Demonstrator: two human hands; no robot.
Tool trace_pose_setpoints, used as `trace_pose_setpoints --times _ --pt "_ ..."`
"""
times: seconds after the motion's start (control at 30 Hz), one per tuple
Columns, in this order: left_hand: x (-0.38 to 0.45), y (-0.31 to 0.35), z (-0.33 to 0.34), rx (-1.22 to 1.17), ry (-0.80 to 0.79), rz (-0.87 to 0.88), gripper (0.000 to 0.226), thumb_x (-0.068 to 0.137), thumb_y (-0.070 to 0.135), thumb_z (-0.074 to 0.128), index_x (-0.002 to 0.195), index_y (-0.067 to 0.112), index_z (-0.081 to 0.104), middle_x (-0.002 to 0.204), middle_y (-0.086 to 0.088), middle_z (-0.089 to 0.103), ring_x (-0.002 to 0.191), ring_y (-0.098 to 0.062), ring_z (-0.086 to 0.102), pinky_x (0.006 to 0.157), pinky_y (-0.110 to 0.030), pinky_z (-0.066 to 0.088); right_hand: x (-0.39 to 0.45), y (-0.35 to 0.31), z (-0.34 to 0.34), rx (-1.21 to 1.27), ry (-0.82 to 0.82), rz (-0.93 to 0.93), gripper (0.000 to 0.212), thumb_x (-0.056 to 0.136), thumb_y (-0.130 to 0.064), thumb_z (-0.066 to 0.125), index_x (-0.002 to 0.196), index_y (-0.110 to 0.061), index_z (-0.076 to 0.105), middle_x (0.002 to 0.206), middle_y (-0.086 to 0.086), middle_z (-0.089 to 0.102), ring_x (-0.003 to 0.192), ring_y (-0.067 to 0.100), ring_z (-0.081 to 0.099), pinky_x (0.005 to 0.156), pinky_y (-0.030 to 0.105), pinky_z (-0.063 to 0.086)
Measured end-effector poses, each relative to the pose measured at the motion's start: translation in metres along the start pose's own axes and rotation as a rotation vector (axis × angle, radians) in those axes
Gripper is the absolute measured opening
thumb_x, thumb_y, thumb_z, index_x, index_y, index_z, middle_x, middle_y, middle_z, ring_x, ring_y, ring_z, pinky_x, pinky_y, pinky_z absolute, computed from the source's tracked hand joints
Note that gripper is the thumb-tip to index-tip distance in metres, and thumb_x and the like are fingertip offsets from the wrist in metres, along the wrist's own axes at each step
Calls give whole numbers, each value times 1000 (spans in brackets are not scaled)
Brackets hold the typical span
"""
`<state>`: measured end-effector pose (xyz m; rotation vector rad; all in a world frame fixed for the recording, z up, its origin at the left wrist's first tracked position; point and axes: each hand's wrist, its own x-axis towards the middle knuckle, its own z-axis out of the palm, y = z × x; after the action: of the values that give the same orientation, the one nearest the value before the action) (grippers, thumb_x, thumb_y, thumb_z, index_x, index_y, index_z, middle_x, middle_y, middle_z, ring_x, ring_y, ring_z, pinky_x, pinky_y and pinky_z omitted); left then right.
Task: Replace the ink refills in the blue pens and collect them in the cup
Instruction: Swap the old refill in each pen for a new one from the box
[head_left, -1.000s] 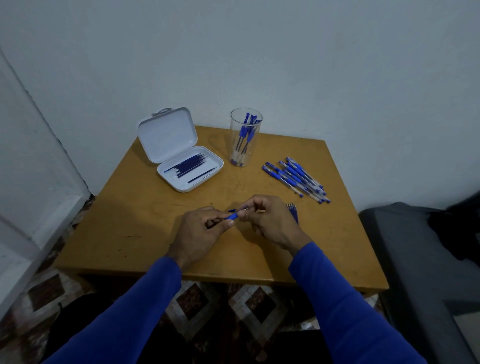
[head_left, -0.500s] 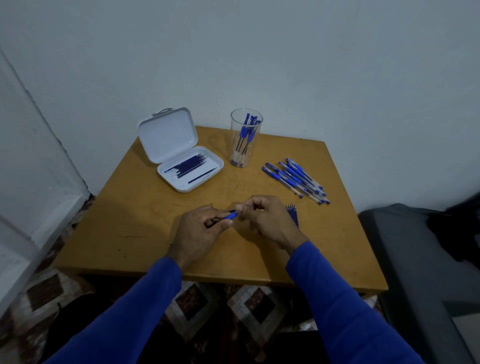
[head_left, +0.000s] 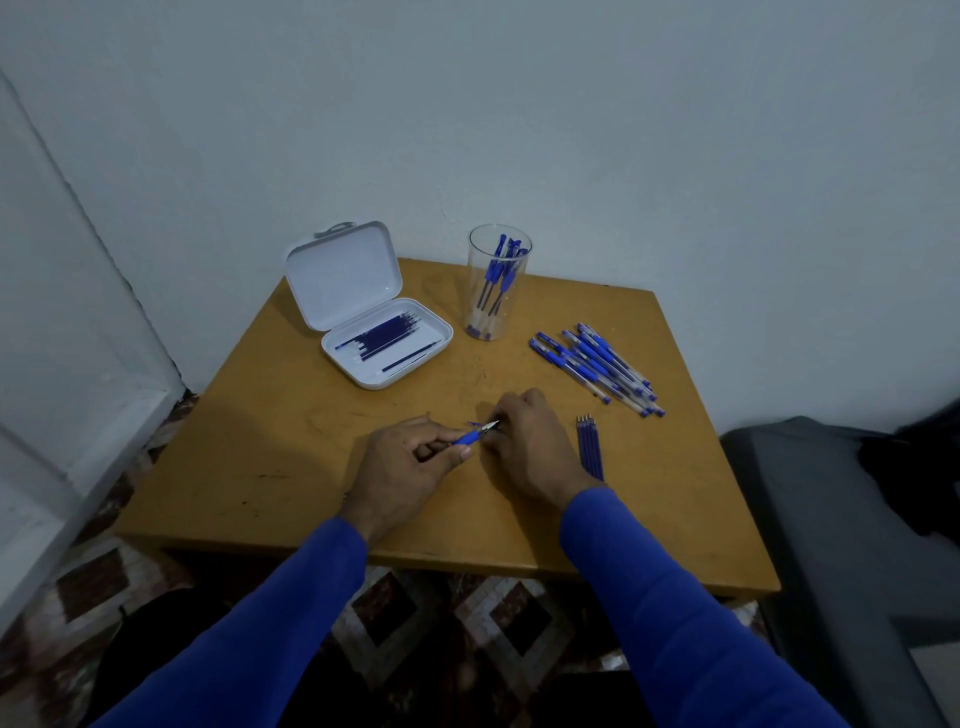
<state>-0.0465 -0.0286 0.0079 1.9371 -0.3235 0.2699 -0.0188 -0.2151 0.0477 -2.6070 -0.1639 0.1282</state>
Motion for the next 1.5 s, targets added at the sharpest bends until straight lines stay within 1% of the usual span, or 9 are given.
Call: trace_pose_setpoints --times 0.07,0.17,0.3,0.47,0.7,0.93,1.13,1.3,1.5 --pt "0 0 0 -1 -12 -14 20 84 22 81 104 20 80 83 19 68 78 -9 63 67 -18 50 -3 0 -4 156 17 43 13 99 -23 63 108 -26 53 114 -1 56 86 12 57 66 18 44" --pt "0 0 -1 24 -21 -11 20 85 25 80 105 22 80 82 14 69 78 -12 63 67 -18 50 -14 2 -11 621 14 108 12 99 -14 63 105 -19 54 97 7 69 71 25 72 49 29 53" --pt "-1 3 0 12 -19 -22 20 84 24 81 104 20 80 82 12 69 77 -8 63 66 -13 47 -22 6 -15 928 98 122 11 97 -8 66 108 -10 68 92 15 67 60 20 62 44 30 51" --pt "-1 5 -2 52 -32 -18 20 86 26 79 105 23 79 83 13 69 79 -9 62 65 -14 47 -25 7 -15 1173 54 160 16 97 0 61 113 -2 65 106 19 72 82 24 72 53 29 59" --pt "-1 5 -1 47 -29 -29 19 85 24 80 105 23 79 84 10 70 80 -12 63 64 -15 48 -28 1 -16 1040 88 92 27 97 -4 64 121 -12 54 89 18 75 78 34 74 60 44 63" --pt "0 2 -1 18 -29 -45 21 85 27 79 106 23 79 81 11 68 75 -12 62 63 -19 49 -31 -5 -15 962 89 61 25 96 -5 65 120 -13 65 84 15 75 72 27 75 56 35 62" --pt "-1 5 -2 37 -30 -43 22 87 29 76 109 26 78 81 13 67 76 -10 62 63 -16 48 -31 -7 -14 958 81 59 30 102 -9 57 131 -18 60 86 15 75 73 31 75 57 35 62" --pt "-2 8 -3 51 -25 -37 21 87 27 77 108 24 78 80 12 67 74 -8 61 62 -13 45 -33 -9 -12 916 53 49 19 100 -7 60 118 -14 62 87 14 77 76 31 76 59 38 63" --pt "-1 6 -3 5 3 -66 17 82 28 82 98 31 79 77 10 70 72 -13 64 61 -27 52 -32 -11 -10 937 47 73 16 100 -6 60 115 -11 65 85 14 77 76 31 76 60 34 63"
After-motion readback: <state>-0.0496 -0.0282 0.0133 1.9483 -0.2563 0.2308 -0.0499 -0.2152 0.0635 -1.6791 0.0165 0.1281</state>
